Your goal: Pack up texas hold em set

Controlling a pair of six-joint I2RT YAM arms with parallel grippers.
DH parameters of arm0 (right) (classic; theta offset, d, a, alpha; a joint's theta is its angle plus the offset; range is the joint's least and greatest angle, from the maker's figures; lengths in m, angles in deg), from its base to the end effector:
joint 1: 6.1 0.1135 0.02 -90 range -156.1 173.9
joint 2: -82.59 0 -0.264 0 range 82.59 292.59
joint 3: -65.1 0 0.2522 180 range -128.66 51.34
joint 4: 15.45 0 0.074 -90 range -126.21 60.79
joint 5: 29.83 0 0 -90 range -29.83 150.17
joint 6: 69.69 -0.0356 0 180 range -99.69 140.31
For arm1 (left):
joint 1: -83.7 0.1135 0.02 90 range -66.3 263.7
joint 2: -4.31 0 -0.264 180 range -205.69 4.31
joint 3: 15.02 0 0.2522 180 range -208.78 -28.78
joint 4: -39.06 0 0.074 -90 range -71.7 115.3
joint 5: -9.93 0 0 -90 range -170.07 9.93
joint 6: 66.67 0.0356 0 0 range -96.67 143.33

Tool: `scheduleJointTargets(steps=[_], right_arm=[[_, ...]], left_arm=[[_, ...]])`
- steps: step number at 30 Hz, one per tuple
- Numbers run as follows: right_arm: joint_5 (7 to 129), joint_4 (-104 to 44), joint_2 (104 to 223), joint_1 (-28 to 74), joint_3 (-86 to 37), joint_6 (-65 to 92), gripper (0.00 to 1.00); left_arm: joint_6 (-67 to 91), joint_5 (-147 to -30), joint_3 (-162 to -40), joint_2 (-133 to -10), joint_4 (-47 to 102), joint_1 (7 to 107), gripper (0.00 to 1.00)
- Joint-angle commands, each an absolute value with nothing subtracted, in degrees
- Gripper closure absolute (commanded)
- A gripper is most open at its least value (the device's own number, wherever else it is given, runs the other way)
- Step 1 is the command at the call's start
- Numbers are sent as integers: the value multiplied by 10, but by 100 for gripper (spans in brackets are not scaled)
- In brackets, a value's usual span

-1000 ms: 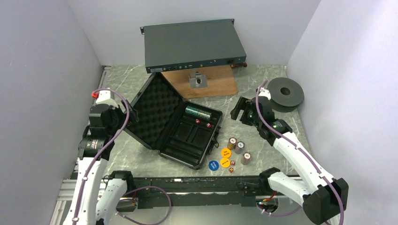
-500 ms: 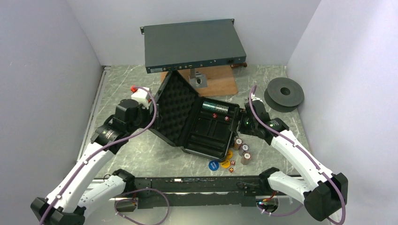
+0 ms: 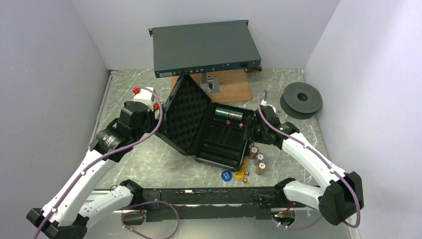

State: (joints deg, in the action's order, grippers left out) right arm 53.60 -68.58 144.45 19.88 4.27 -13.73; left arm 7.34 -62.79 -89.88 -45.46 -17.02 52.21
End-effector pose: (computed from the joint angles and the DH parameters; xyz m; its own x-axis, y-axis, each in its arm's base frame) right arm 0.1921 0.0891 0.2531 -0.8138 0.2221 -0.5371 0.0972 0.9631 0.2509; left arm 0.1509 -0.0800 0.3664 -0.4997 -0.0024 -0.8662 0.1498 0.9847 -0.0891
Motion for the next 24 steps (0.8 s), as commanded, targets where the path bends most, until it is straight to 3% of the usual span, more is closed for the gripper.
scheduleJointTargets(steps=[1, 4, 12, 15, 19, 24], right_arm=[[517, -630, 1482, 202, 32, -134, 36], [514, -608, 1513, 201, 30, -132, 46], [535, -562, 1576, 202, 42, -124, 59], [555, -543, 1599, 202, 41, -120, 72], [597, -519, 1633, 204, 34, -116, 91], [623, -502, 1686, 240, 16, -124, 96]], left_arm=[[64, -523, -921, -491, -204, 521, 2], [56, -520, -923, -542, -207, 521, 1], [31, -520, -910, -607, -172, 531, 4], [23, -517, -907, -612, -165, 537, 11], [3, -488, -906, -616, -180, 544, 30], [-6, -468, -902, -602, -197, 557, 32]])
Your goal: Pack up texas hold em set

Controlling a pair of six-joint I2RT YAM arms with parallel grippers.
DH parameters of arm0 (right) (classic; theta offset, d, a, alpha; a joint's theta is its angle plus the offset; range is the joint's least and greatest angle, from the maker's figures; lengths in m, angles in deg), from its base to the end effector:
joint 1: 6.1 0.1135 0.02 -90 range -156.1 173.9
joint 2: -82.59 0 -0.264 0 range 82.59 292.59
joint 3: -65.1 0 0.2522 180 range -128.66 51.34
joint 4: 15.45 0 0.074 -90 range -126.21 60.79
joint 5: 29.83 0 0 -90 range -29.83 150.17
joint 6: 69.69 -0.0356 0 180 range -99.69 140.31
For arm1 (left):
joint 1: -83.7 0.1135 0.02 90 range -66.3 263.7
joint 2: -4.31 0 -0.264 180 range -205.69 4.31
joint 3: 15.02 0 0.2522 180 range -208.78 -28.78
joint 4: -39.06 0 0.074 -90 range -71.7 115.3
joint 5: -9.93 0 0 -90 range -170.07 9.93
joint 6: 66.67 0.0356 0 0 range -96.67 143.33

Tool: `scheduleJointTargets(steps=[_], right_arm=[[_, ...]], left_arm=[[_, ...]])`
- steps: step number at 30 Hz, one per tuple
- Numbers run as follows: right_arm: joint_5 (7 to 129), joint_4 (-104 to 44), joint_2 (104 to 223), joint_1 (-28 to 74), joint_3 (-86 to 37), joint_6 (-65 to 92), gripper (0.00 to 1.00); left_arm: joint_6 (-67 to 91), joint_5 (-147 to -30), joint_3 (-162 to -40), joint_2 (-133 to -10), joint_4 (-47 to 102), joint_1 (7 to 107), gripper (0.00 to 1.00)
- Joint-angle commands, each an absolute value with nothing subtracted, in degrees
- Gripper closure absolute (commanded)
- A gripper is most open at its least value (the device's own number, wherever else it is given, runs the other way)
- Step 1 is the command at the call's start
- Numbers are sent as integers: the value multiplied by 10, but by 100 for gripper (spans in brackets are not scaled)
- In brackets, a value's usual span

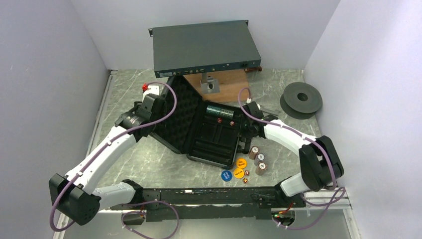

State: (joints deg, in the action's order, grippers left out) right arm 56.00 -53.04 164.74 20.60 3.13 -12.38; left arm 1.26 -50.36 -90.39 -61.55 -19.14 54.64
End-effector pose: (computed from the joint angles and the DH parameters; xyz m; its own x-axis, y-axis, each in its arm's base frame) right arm 0.2505 0.1231 0.1954 -0.8593 0.1708 -0.4821 0.0602 0.9698 0.2363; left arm 0.2096 -0.0963 0.3173 -0.6595 -0.0069 -0.7516 -0.1208 0.9879 0.0970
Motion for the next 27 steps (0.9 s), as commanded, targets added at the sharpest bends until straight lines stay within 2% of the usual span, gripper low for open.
scheduleJointTargets(steps=[1, 8, 15, 21, 23, 27], right_arm=[[620, -501, 1696, 248, 12, -126, 96], [628, -478, 1744, 270, 8, -143, 96], [638, -466, 1789, 296, -24, -135, 92], [604, -497, 1751, 296, -25, -115, 65], [593, -512, 1734, 297, -28, -110, 58], [585, -536, 1701, 297, -37, -101, 39]], left_arm=[[-6, -466, -901, -599, -201, 559, 32], [0, -460, -917, -573, -243, 561, 27], [66, -474, -910, -508, -247, 562, 16], [76, -472, -846, -457, -201, 562, 10], [75, -479, -835, -444, -187, 562, 7], [79, -486, -835, -423, -182, 562, 0]])
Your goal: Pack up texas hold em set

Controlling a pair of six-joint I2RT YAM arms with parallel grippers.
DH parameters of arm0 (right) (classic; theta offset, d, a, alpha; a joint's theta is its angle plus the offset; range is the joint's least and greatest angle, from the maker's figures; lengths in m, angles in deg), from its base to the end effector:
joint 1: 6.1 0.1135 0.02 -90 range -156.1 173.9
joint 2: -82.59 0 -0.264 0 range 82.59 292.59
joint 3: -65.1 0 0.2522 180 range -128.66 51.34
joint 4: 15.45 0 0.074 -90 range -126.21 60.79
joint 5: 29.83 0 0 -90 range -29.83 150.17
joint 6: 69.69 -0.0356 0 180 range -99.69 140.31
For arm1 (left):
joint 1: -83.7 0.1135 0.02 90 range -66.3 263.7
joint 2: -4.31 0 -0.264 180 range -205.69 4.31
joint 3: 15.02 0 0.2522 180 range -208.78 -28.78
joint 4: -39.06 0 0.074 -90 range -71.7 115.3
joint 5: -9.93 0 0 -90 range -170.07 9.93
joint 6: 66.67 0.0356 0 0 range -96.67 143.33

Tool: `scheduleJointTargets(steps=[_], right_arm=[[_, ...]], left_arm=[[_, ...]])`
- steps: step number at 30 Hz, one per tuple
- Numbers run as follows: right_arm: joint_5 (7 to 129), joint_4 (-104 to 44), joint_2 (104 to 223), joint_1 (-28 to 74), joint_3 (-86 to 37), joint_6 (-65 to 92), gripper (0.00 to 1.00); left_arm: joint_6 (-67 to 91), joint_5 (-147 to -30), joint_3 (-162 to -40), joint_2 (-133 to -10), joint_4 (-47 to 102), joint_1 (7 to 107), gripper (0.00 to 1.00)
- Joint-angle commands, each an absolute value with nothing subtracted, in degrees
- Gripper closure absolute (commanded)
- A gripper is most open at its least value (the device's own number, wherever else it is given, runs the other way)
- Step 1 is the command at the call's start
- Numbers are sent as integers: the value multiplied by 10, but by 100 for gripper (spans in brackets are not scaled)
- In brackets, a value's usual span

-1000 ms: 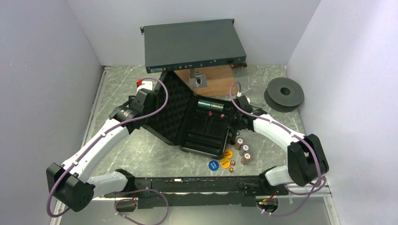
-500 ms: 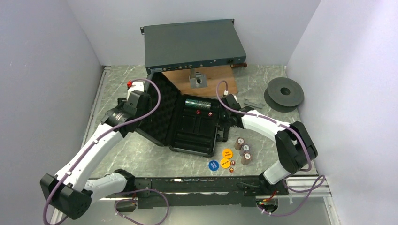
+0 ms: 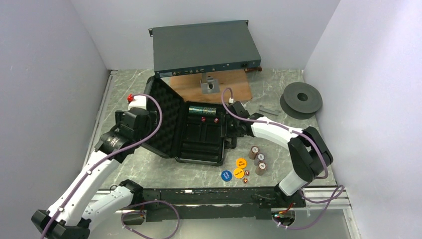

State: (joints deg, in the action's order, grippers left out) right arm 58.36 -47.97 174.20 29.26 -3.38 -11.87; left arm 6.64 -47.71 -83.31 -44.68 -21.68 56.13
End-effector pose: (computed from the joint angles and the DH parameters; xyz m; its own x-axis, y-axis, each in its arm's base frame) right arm 0.2626 0.1850 0.1879 -0.8702 0.0352 -0.4915 -0.1187 0.9531 0.2784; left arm 0.1531 -0.0585 0.3272 -0.5721 0.0250 -0.8198 -0.1347 0.9831 0.1240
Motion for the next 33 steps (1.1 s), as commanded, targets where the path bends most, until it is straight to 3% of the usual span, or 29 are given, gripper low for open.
scheduleJointTargets(steps=[1, 4, 7, 8, 17, 21, 33], right_arm=[[585, -543, 1691, 297, -42, -101, 34], [577, -572, 1657, 297, -61, -97, 23], [560, -606, 1623, 297, -82, -87, 3], [552, -622, 1613, 297, -89, -84, 1], [419, -748, 1513, 296, -63, -80, 0], [432, -755, 1469, 295, -28, -67, 1], [501, -790, 1495, 222, -19, -51, 1]], left_arm=[[80, -485, -832, -416, -181, 561, 0], [85, -481, -823, -394, -170, 562, 0], [83, -474, -827, -376, -171, 561, 0], [81, -471, -827, -370, -173, 561, 0], [96, -479, -782, -315, -133, 561, 0], [125, -522, -766, -302, -112, 561, 0], [131, -578, -780, -325, -132, 561, 0]])
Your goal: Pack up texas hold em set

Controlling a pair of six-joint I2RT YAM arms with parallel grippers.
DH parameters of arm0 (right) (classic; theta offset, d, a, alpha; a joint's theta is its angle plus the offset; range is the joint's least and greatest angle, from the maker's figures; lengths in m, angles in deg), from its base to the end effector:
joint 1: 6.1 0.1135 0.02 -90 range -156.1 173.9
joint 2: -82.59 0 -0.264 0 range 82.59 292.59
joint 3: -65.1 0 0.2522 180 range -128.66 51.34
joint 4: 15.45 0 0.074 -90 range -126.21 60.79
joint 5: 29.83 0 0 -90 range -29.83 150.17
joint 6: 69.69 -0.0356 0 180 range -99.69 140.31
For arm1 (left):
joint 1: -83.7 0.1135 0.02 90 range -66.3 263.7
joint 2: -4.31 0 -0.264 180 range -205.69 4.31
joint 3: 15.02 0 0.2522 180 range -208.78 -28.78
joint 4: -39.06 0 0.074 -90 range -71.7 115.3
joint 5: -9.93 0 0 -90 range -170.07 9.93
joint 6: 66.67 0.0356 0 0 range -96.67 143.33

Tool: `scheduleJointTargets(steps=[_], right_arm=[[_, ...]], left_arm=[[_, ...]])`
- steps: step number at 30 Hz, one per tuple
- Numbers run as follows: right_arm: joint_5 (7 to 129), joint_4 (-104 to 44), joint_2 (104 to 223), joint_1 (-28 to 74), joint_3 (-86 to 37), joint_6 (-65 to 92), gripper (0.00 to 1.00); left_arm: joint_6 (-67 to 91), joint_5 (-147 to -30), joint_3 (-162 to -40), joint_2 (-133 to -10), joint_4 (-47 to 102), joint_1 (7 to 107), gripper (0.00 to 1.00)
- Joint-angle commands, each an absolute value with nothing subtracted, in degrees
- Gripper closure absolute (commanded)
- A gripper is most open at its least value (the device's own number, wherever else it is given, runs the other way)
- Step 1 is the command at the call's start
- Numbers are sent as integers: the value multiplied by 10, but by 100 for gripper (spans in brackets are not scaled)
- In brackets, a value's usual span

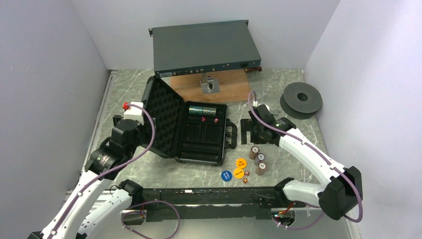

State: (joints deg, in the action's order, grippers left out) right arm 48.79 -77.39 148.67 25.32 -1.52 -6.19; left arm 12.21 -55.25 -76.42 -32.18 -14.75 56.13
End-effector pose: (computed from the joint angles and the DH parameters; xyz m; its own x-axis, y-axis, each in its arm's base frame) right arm 0.1891 0.1073 0.2616 -0.8626 -0.0144 -0.5057 -0.0509 0.9970 0.0586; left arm 0.1218 -0.0467 0.3253 -0.4386 0.0315 -0.8982 0.0099 0.9995 0.0302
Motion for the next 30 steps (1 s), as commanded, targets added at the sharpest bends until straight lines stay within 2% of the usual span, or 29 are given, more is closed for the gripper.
scheduleJointTargets(steps=[1, 14, 21, 30], right_arm=[[505, -793, 1499, 213, -19, -53, 2], [547, -775, 1554, 190, 4, -77, 17], [552, -781, 1569, 190, 5, -84, 19], [560, -774, 1589, 190, 5, -78, 32]], left_arm=[[131, -578, -781, -326, -133, 561, 0], [137, -575, -781, -345, -138, 562, 1], [140, -574, -778, -346, -136, 561, 2], [141, -572, -775, -340, -134, 561, 2]])
